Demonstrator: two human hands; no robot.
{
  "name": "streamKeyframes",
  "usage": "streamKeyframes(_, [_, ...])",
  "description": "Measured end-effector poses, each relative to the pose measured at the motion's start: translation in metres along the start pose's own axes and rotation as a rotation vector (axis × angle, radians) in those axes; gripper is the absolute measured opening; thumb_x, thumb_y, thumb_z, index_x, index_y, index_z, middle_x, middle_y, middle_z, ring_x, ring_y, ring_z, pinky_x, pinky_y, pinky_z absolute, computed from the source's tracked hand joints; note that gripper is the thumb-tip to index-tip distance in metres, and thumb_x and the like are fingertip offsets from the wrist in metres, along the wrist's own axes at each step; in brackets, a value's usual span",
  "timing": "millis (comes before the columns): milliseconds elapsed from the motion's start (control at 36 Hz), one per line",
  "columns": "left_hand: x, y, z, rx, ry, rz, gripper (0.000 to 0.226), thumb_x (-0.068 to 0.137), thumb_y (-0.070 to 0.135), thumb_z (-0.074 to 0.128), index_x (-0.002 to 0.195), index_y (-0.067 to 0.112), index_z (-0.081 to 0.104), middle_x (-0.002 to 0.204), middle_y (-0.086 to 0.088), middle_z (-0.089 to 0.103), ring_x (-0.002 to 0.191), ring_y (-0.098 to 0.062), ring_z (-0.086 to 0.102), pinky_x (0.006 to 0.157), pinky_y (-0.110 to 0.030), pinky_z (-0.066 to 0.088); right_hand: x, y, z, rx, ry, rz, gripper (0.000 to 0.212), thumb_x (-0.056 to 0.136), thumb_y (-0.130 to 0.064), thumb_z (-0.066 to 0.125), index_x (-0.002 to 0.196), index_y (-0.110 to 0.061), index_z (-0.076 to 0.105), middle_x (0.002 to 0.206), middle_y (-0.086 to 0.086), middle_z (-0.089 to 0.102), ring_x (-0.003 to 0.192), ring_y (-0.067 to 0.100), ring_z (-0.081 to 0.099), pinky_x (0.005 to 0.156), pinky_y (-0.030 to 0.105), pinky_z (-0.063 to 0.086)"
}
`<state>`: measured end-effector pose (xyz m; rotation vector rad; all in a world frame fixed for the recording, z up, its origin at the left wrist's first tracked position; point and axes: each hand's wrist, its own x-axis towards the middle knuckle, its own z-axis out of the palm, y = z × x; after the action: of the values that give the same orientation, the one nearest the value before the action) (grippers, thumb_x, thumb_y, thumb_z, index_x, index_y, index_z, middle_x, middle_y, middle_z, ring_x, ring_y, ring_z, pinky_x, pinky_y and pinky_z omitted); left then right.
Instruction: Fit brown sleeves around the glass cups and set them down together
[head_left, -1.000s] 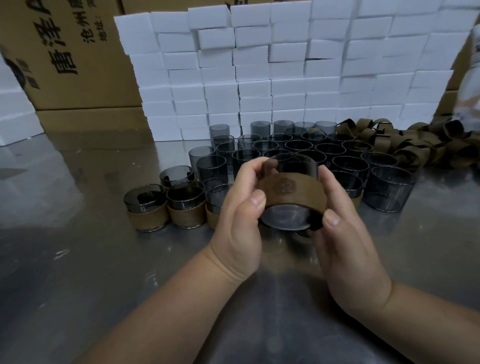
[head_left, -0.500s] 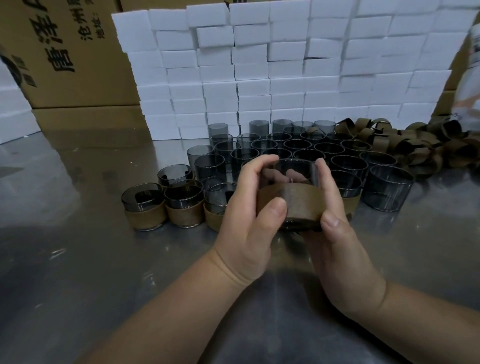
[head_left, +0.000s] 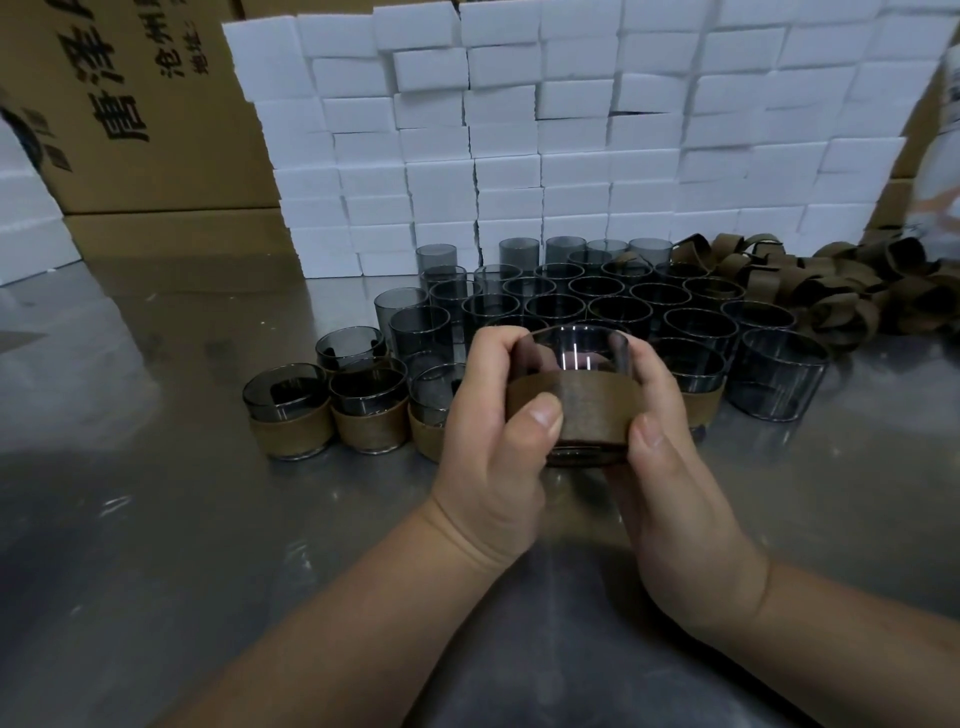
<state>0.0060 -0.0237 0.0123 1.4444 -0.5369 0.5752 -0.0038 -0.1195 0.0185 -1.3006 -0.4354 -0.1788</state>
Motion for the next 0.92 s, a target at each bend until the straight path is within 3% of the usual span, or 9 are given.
streamKeyframes(306, [0.000,-0.003,-0.001,0.044,0.007,0.014,0.044,0.069,0.042,0.043,0.085,0.001,0.042,0.089,-0.037,0.050,0.079,-0.048,0.050,0.068,-0.059,0.040,0.008,0.002,-0.005,-0.004,-0.030,-0.030,0.057,0.062,-0.017,0.030,0.118,-0.008,0.037,0.094,0.000,0.052,0.088,0.009,0.051,0.092,0.031,0.038])
streamKeyframes(417, [0.000,-0.003,-0.001,0.047,0.006,0.030,0.035,0.070,0.039,0.042,0.085,0.008,0.045,0.084,-0.017,0.057,0.076,-0.037,0.053,0.066,-0.047,0.043,0.008,0.005,-0.006,-0.042,-0.049,-0.086,0.050,0.064,-0.021,0.041,0.113,-0.008,0.040,0.096,0.001,0.054,0.089,0.010,0.053,0.090,0.030,0.040])
streamKeyframes(472, [0.000,-0.003,-0.001,0.038,-0.003,0.025,0.036,0.070,0.039,0.042,0.085,0.006,0.045,0.086,-0.026,0.057,0.080,-0.045,0.053,0.068,-0.054,0.043,0.005,0.009,-0.009,-0.050,-0.074,-0.118,0.055,0.063,-0.031,0.047,0.113,-0.009,0.042,0.101,0.004,0.055,0.094,0.013,0.055,0.090,0.030,0.043])
streamKeyframes(556, [0.000,-0.001,-0.002,0.025,-0.007,0.008,0.043,0.071,0.039,0.042,0.085,-0.001,0.042,0.092,-0.039,0.051,0.085,-0.054,0.050,0.071,-0.065,0.041,0.002,0.014,-0.012,-0.069,-0.124,-0.157,0.063,0.064,-0.044,0.042,0.117,-0.010,0.043,0.110,0.010,0.054,0.104,0.022,0.053,0.093,0.039,0.042])
streamKeyframes(639, [0.001,-0.001,-0.001,0.037,0.000,-0.002,0.046,0.070,0.040,0.042,0.086,-0.004,0.042,0.092,-0.041,0.051,0.086,-0.055,0.050,0.072,-0.065,0.041,0.000,0.018,-0.015,-0.094,-0.135,-0.177,0.053,0.072,-0.043,0.041,0.117,-0.016,0.044,0.111,0.005,0.055,0.104,0.018,0.054,0.090,0.034,0.041])
streamKeyframes(722, [0.001,-0.001,-0.002,0.031,-0.002,-0.006,0.047,0.070,0.040,0.041,0.086,-0.004,0.042,0.093,-0.041,0.051,0.087,-0.055,0.050,0.072,-0.065,0.040,-0.008,0.019,-0.018,-0.114,-0.187,-0.185,0.048,0.085,-0.043,0.038,0.127,-0.021,0.039,0.121,0.004,0.051,0.114,0.018,0.049,0.099,0.034,0.038])
streamKeyframes(806, [0.001,-0.001,-0.001,0.018,0.005,-0.007,0.049,0.070,0.041,0.042,0.085,-0.005,0.041,0.093,-0.042,0.051,0.086,-0.056,0.050,0.072,-0.066,0.040,-0.010,0.022,-0.020,-0.112,-0.197,-0.175,0.044,0.086,-0.045,0.037,0.126,-0.027,0.039,0.122,0.001,0.050,0.116,0.016,0.048,0.101,0.034,0.036])
streamKeyframes(917, [0.002,0.001,-0.003,0.007,0.022,-0.011,0.047,0.069,0.041,0.041,0.084,-0.003,0.041,0.091,-0.042,0.050,0.087,-0.056,0.050,0.071,-0.067,0.039,-0.013,0.019,-0.019,-0.135,-0.190,-0.181,0.052,0.087,-0.061,0.043,0.127,-0.028,0.039,0.124,-0.002,0.050,0.118,0.017,0.047,0.102,0.033,0.036])
